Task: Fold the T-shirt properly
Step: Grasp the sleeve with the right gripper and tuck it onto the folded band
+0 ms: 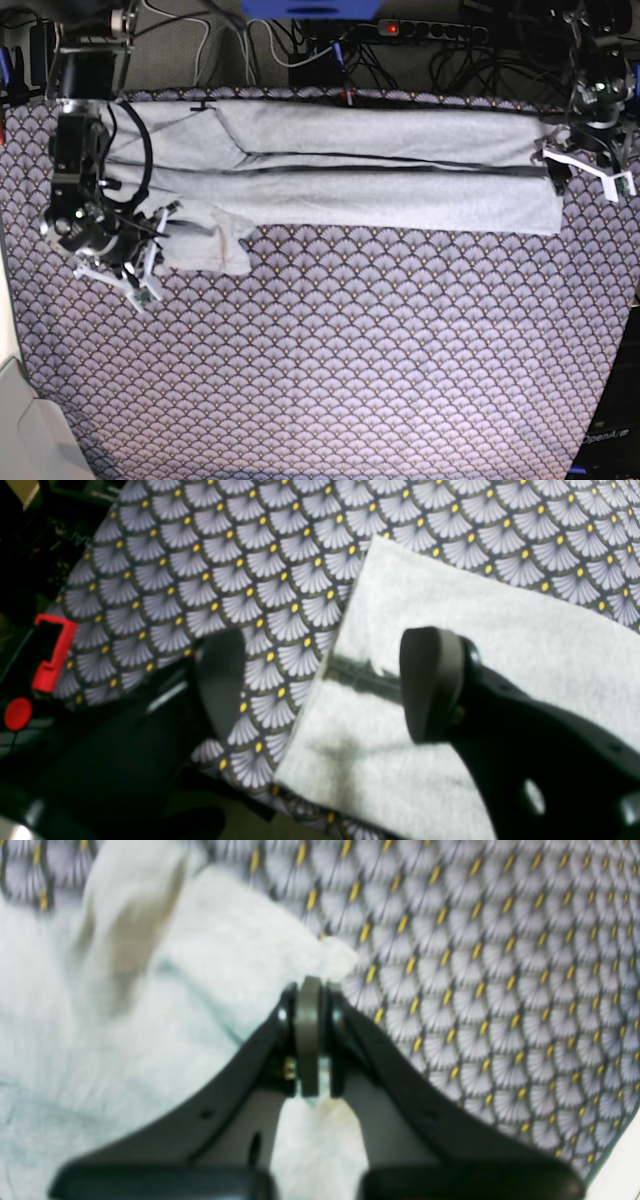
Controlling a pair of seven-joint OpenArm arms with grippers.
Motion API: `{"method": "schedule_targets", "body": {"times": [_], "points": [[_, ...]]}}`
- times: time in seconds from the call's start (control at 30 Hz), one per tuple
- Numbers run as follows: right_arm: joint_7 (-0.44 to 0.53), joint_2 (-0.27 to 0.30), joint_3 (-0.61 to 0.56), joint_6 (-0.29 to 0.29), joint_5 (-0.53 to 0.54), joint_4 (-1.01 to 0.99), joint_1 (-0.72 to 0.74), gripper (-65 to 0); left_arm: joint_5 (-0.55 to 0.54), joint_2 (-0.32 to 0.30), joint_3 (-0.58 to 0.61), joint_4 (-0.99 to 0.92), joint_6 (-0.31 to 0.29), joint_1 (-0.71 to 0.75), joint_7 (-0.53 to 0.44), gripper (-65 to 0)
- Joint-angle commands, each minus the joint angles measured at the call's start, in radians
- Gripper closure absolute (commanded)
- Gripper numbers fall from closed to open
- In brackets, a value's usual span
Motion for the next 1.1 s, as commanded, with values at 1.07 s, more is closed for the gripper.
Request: {"method": "schedule_targets", "body": {"times": [1.07], "points": [[-0.025,0.010,0.254,0.000,0.081,0.389,-0.424,0.0,-0.001,-0.036,-0.062,0.017,-0.001,0.017,-0.022,-46.7]]}}
